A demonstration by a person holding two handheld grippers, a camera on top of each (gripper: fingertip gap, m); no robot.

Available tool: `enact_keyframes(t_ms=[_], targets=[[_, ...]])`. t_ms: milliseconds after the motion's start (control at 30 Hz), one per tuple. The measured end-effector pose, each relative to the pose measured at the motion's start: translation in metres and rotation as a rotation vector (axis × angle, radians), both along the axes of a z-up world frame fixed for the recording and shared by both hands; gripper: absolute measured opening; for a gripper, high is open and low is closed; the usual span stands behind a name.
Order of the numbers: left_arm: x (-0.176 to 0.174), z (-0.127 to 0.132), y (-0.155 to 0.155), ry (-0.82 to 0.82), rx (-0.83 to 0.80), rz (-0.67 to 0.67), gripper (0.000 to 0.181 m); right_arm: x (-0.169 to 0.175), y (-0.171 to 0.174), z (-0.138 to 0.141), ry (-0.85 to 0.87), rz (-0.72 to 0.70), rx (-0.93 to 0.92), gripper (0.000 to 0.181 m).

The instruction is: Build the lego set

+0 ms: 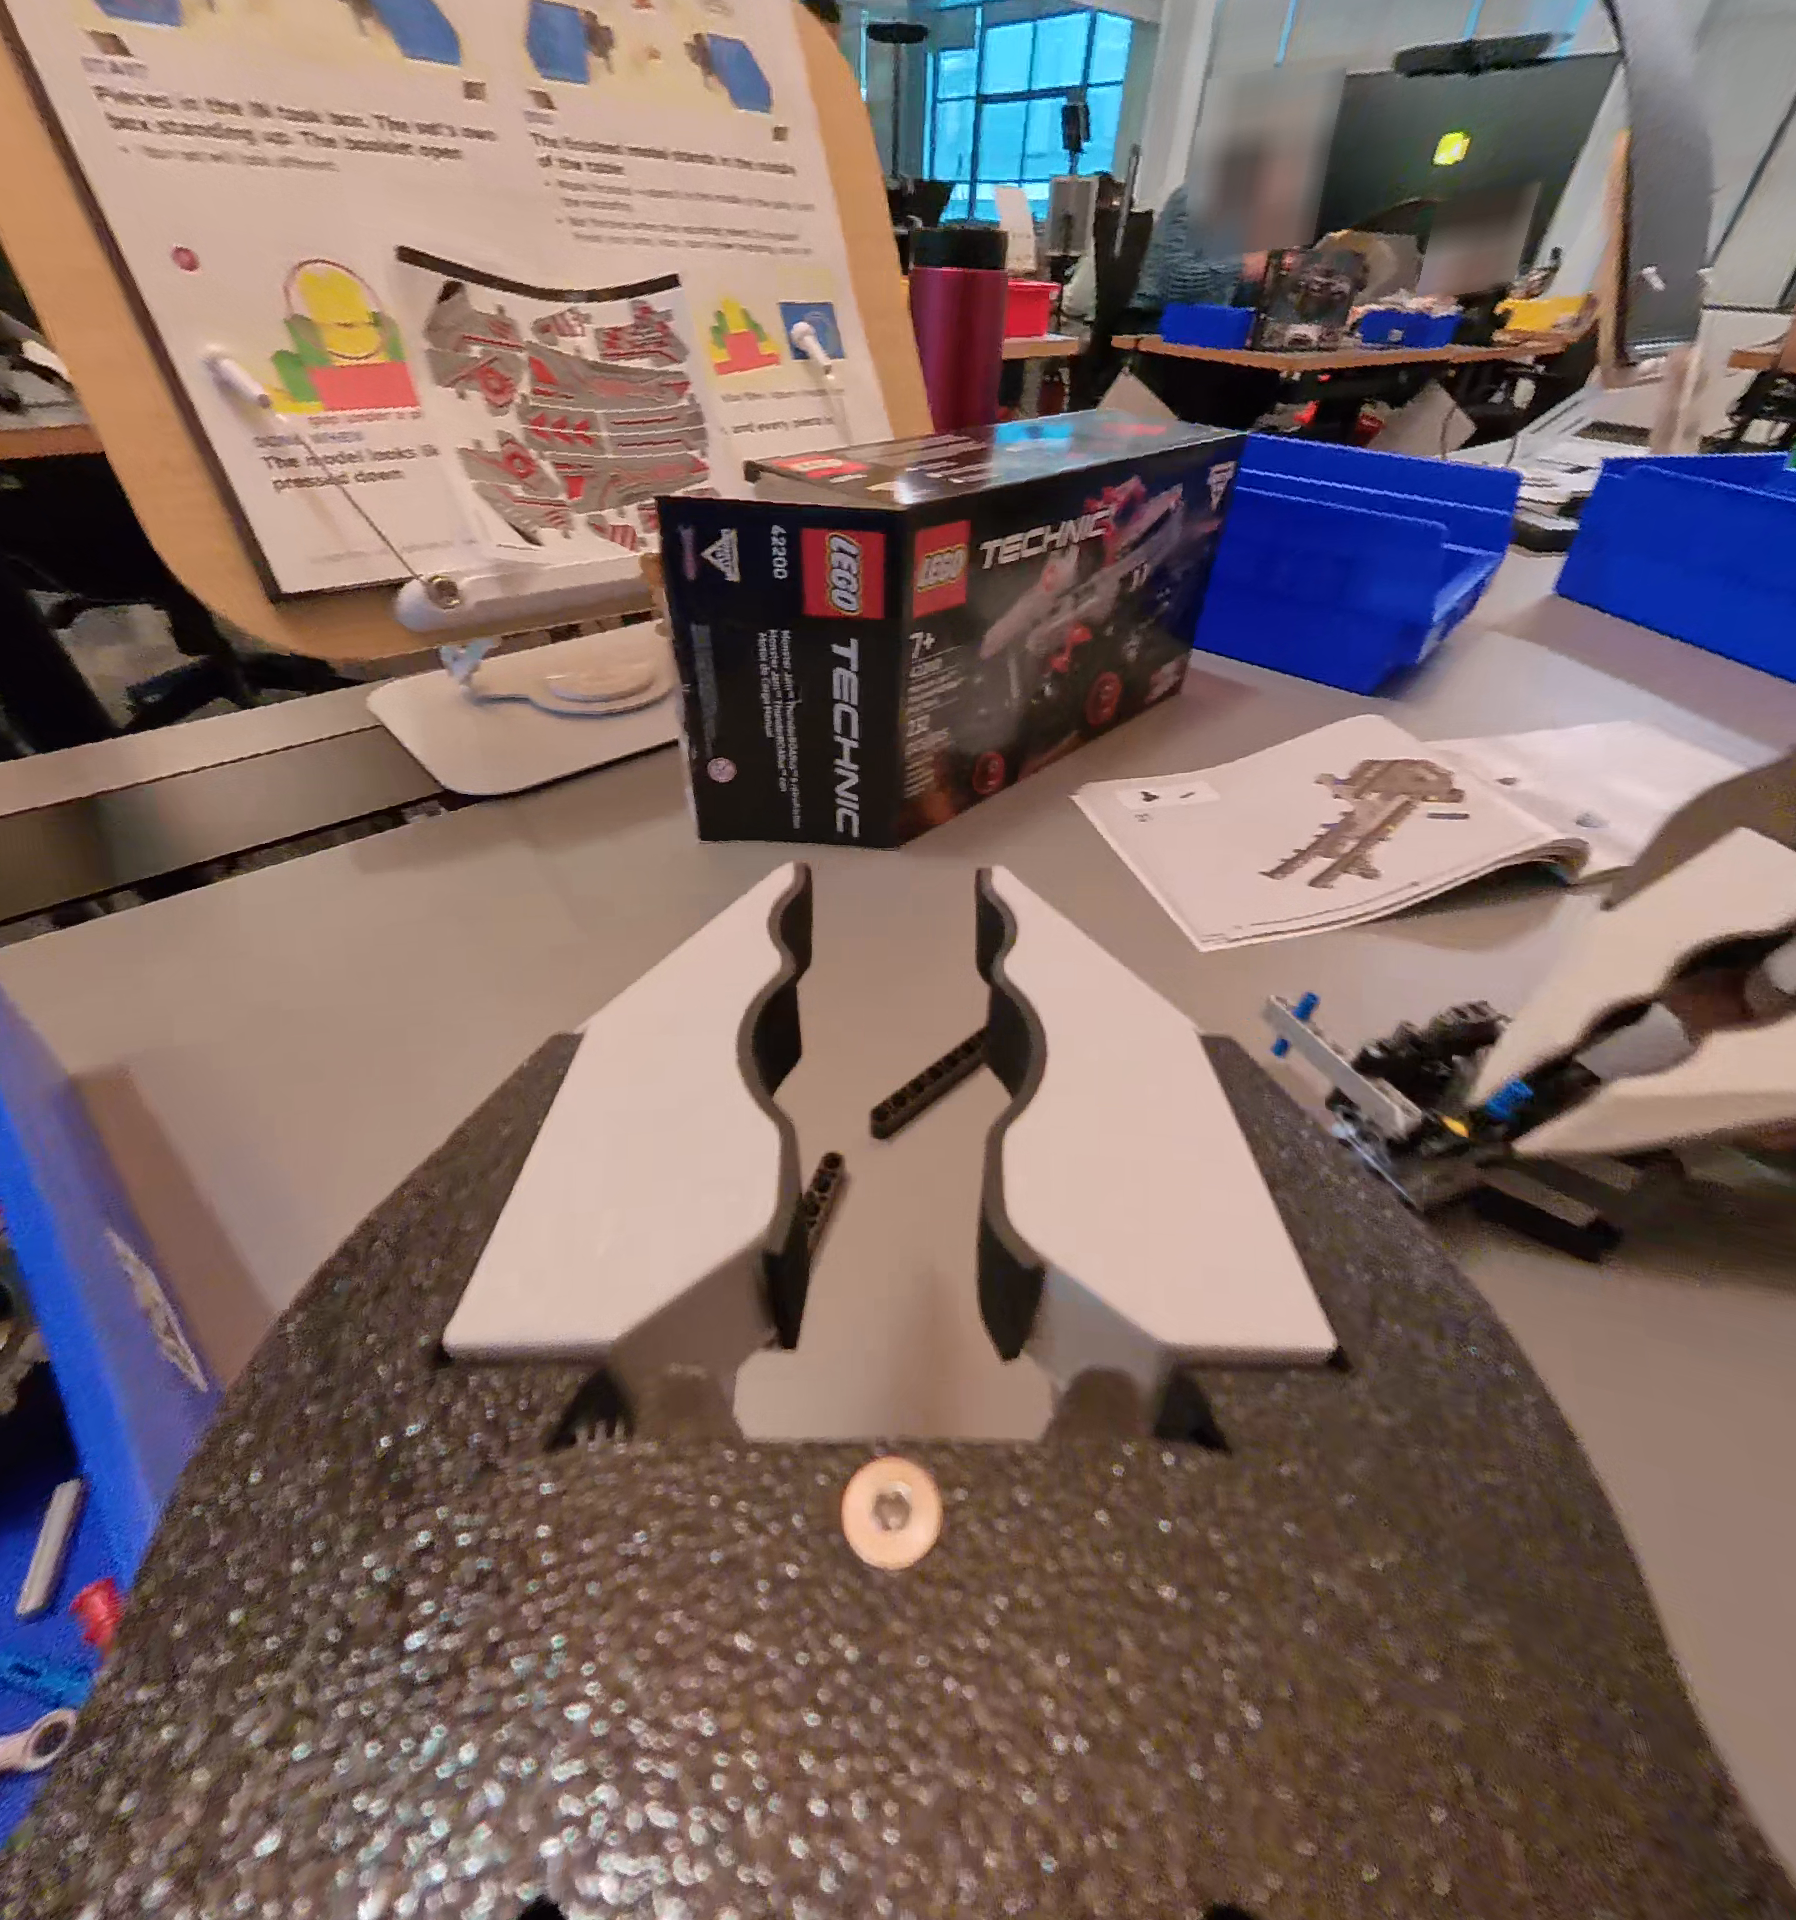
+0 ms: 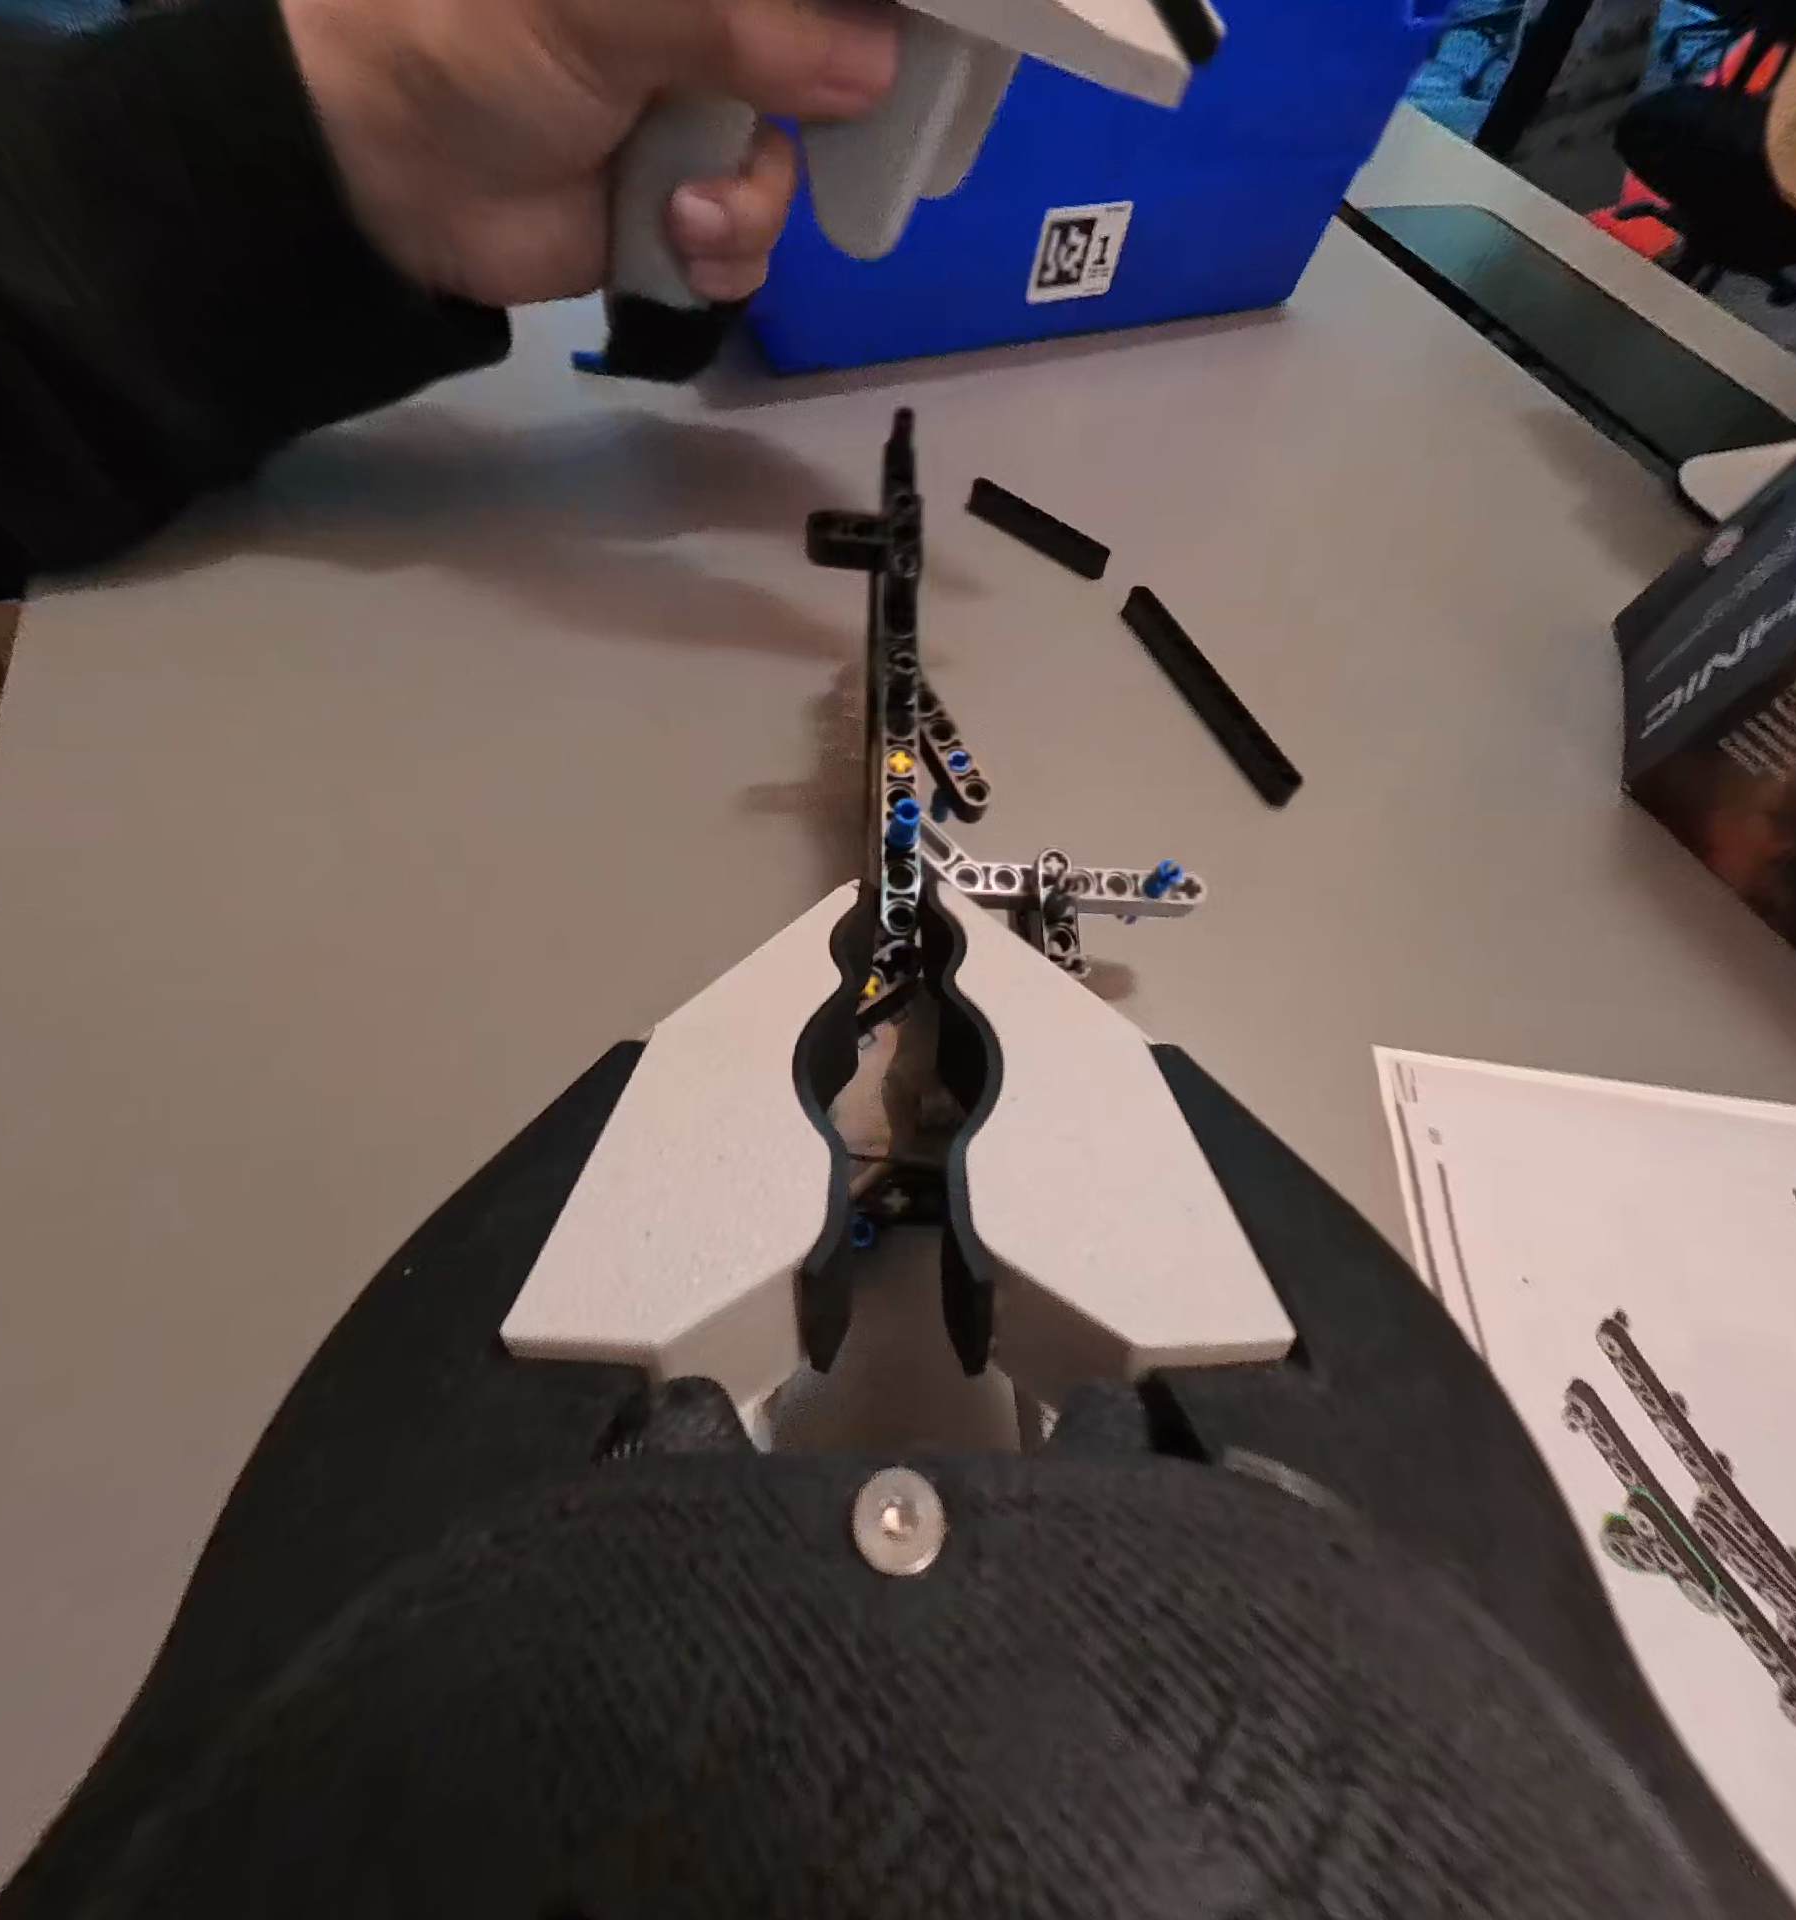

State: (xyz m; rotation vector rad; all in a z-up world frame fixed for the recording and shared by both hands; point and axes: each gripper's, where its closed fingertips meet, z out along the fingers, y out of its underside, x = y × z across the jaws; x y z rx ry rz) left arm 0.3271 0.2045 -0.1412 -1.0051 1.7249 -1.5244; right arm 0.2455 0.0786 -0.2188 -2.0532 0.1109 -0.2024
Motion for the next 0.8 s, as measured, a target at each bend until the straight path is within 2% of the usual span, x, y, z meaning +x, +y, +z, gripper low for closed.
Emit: enact_keyframes(t_ms=[33,233,467,667,800], targets=[[0.002,-0.001,0.002,-0.008,0.001,0.014,0.029,-0.002,0.003,0.0,0.0,0.007,-0.002,0.005],[0.009,-0.007,0.013,-0.075,0.054,0.117,0.028,-0.002,0.016,0.0,-0.115,0.008,-0.015,0.009],[0.012,-0.018,0.021,-0.075,0.108,0.17,0.027,0.01,0.018,0.019,-0.478,-0.028,0.069,0.017],[0.012,-0.022,0.018,-0.074,0.143,0.157,0.026,0.01,0.01,0.05,-0.556,-0.057,0.256,0.028],[0.012,-0.023,0.018,-0.067,0.142,0.152,0.024,0.01,0.01,0.052,-0.642,-0.072,0.241,0.028]])
